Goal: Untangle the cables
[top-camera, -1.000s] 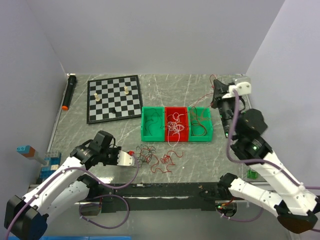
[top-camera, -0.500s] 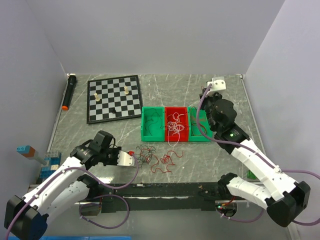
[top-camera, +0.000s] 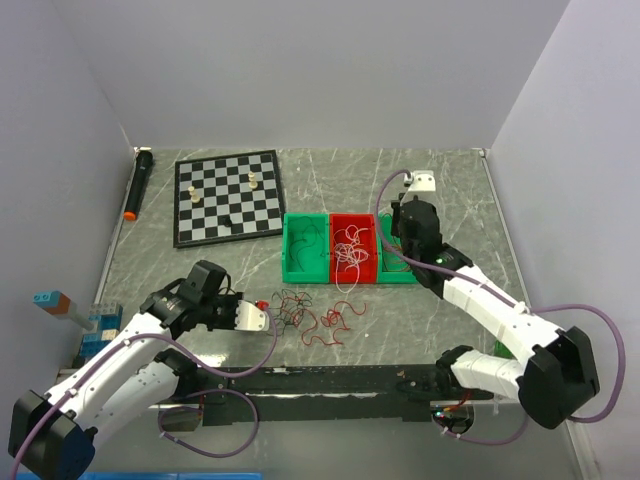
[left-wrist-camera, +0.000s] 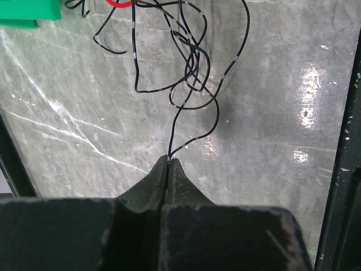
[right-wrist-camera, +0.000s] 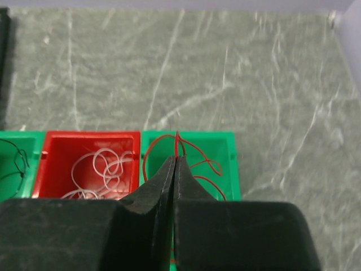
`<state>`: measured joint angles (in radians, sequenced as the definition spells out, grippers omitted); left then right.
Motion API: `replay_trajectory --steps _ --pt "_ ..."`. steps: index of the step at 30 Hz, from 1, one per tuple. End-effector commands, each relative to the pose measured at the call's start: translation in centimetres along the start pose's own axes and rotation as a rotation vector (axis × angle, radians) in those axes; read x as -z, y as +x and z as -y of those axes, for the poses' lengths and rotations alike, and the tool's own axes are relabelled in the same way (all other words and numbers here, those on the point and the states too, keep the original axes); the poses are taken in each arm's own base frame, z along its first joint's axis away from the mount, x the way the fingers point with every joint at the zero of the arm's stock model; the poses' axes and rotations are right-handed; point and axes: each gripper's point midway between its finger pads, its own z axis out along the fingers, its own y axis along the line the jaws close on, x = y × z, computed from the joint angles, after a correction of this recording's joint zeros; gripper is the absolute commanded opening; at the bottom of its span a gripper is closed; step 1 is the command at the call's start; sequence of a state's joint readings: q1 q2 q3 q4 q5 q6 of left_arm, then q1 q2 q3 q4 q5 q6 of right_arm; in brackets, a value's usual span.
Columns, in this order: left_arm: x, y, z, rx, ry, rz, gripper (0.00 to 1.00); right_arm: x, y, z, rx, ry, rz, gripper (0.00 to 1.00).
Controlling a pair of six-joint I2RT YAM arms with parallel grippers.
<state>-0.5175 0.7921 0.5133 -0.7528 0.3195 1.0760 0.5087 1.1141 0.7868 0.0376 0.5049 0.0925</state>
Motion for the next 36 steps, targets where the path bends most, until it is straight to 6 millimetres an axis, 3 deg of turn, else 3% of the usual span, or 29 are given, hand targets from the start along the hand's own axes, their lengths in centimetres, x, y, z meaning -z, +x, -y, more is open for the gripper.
replay_trajectory --steps 1,5,6,10,14,17,19,23,27,29,36 --pt "0.5 -1.8 -1.1 -0.011 -0.017 0.067 0.01 -0.4 2.5 1.2 -0.097 0.071 -0.079 0.00" --pt "0.6 -2.0 -1.2 -0.013 -0.020 0.075 0.01 -0.7 2.9 0.7 -0.146 0.025 -0.133 0.03" --pt "0.6 -2.0 -1.2 -0.009 -0.020 0.075 0.01 -0.8 3.2 0.4 -0.152 0.007 -0.158 0.19" --pt "0.6 -2.0 -1.2 -0.004 -0.020 0.073 0.01 0.1 2.6 -0.9 -0.190 -0.078 -0.191 0.40" --pt "0.6 -2.0 -1.2 -0.005 -0.020 0.071 0.01 2.3 1.0 -1.9 -0.230 -0.191 -0.159 0.68" --pt "0.6 -2.0 -1.2 -0.003 -0.021 0.073 0.01 4.4 0.7 -2.9 -0.247 -0.298 -0.146 0.74" --pt "0.5 -2.0 -1.2 -0.003 -0.021 0.073 0.01 6.5 0.8 -4.6 -0.258 -0.434 -0.143 0.75" --pt "0.5 -1.8 -1.2 -0.002 -0.019 0.064 0.01 11.1 4.0 -9.1 -0.234 -0.701 -0.218 0.79" --pt "0.3 -1.6 -1.1 0.000 -0.015 0.060 0.01 15.2 9.4 -13.6 -0.120 -0.836 -0.372 0.80" --pt "0.3 -1.6 -1.1 0.002 -0.015 0.059 0.01 16.6 11.6 -14.9 -0.089 -0.868 -0.438 0.80" --pt "0.3 -1.7 -1.1 0.000 -0.014 0.061 0.01 17.7 17.4 -16.4 0.057 -0.840 -0.619 0.82"
